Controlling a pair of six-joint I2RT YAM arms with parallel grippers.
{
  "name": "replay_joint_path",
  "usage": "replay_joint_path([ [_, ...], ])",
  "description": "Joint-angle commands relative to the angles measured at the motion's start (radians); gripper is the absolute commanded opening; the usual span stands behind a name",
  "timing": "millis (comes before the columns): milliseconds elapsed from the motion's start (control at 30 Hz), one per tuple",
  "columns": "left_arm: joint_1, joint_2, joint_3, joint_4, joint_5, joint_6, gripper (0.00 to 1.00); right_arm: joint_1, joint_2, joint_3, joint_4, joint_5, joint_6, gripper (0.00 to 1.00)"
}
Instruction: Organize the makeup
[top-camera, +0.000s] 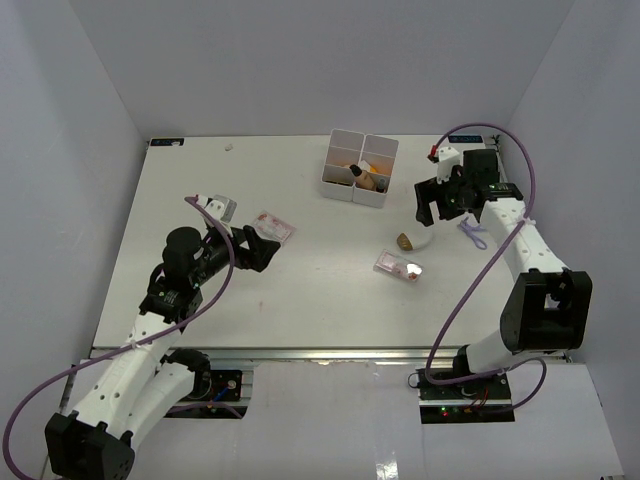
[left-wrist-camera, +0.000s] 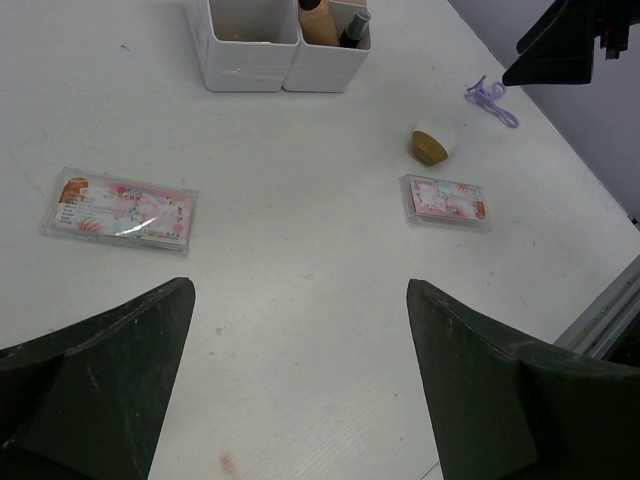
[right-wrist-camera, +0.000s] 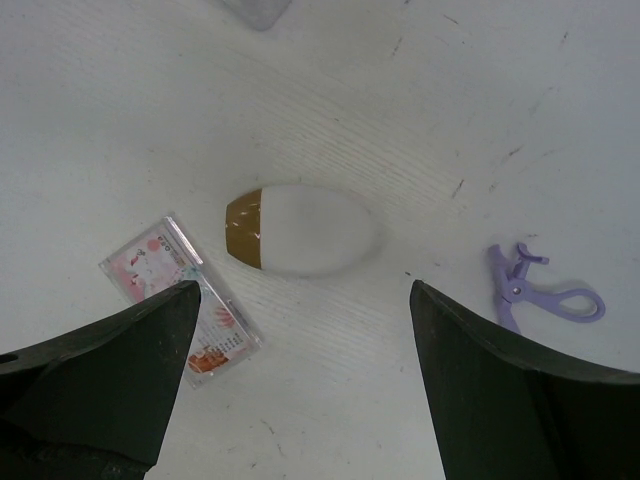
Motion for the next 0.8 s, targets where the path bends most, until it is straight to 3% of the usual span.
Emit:
replay_joint_path([
  [0,0.000,-0.033,0.002,0.001,0.033,0.005,0.98,0.005,0.059,0.070,-0.047,-0.059,0.000,0.92],
  [67,0.000,-0.039,0.002,-0.001,0.030,0.006,0.98,0.006,0.117,0.122,-0.175,-0.184,-0.211,0.90],
  [100,0.000,-0.039,0.002,-0.002,0.029,0.006,0.98,0.006,0.121,0.152,-0.184,-0.193,-0.227,0.90],
  [167,0.000,-0.039,0.002,-0.004,0.022,0.009,0.98,0.009,0.180,0.263,-0.402,-0.311,-0.558,0.90],
  [233,0.000,-0.037,0.002,-0.004,0.018,0.010,0.98,0.021,0.211,0.302,-0.499,-0.290,-0.756,0.90],
  [367,0.001,-0.030,0.003,-0.005,0.009,0.012,0.98,0.041,0.220,0.284,-0.532,-0.171,-1.069,0.90],
  [500,0.005,-0.025,0.003,-0.008,0.000,0.016,0.98,0.043,0.192,0.226,-0.480,-0.143,-1.336,0.90],
  [767,0.025,-0.013,0.003,-0.007,-0.004,0.017,0.98,0.052,0.294,0.241,-0.504,-0.098,-1.555,0.90],
])
